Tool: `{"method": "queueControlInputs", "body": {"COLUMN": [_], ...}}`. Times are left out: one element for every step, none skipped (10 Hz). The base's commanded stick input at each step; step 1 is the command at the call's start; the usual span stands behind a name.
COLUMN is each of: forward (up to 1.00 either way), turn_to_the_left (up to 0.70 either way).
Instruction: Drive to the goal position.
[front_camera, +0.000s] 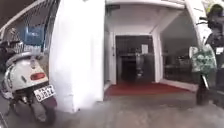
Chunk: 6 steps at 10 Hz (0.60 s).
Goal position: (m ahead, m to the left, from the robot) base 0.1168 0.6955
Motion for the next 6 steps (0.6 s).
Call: {"method": "queueControlInputs", "body": {"forward": [0.45,0.45,0.45,0.45,0.45,0.45], "turn_to_the_left": [0.00,0.00,0.00,0.00,0.00,-0.08]}}
